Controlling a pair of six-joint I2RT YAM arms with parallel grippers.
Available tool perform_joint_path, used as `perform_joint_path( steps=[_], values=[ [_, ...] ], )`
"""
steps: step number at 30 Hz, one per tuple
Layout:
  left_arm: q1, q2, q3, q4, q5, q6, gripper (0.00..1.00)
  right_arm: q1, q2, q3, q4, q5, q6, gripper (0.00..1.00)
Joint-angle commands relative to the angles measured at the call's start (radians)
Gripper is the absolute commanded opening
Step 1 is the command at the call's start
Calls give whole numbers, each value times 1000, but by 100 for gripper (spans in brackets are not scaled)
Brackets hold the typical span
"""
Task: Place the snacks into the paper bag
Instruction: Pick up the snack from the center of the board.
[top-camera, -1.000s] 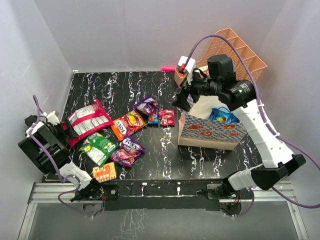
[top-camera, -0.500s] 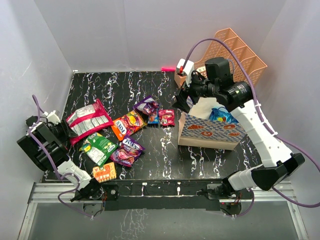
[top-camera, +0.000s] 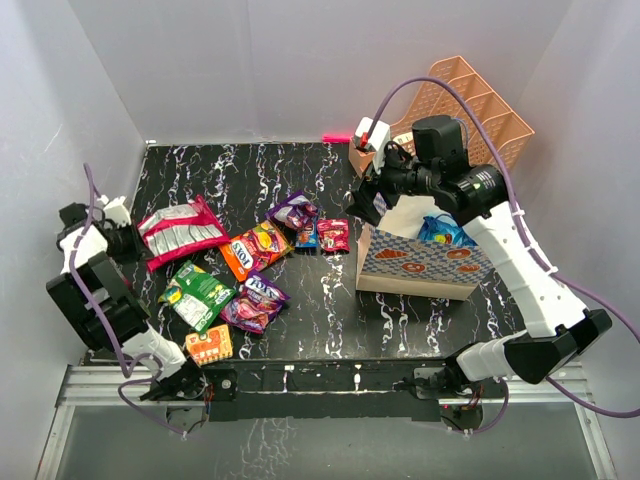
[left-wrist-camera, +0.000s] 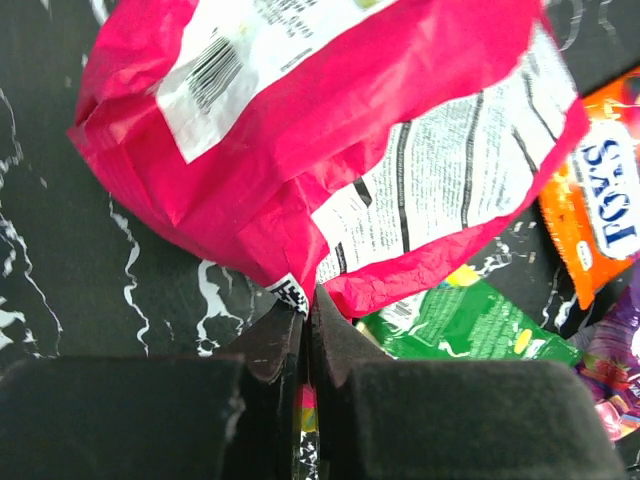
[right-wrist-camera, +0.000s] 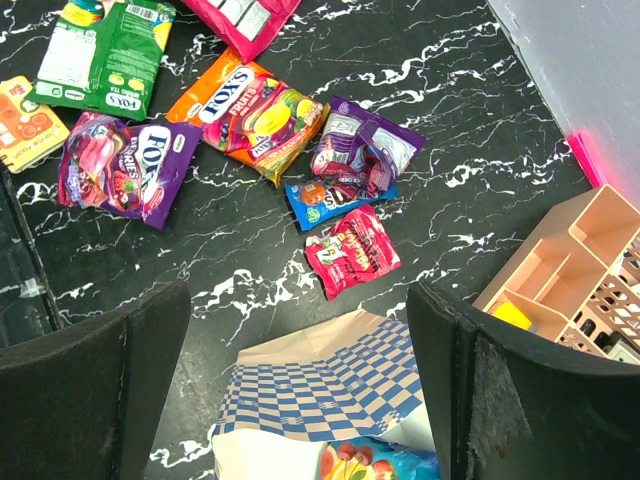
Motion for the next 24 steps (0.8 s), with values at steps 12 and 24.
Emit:
perform_joint_path(
  steps=[12, 24],
  values=[
    [-269, -227, 361, -227, 34, 88, 0, 8, -48, -39, 134, -20, 14, 93],
    [-504, -183, 703, -505, 69, 197, 0, 33, -39, -88, 231, -78, 26, 94]
  ],
)
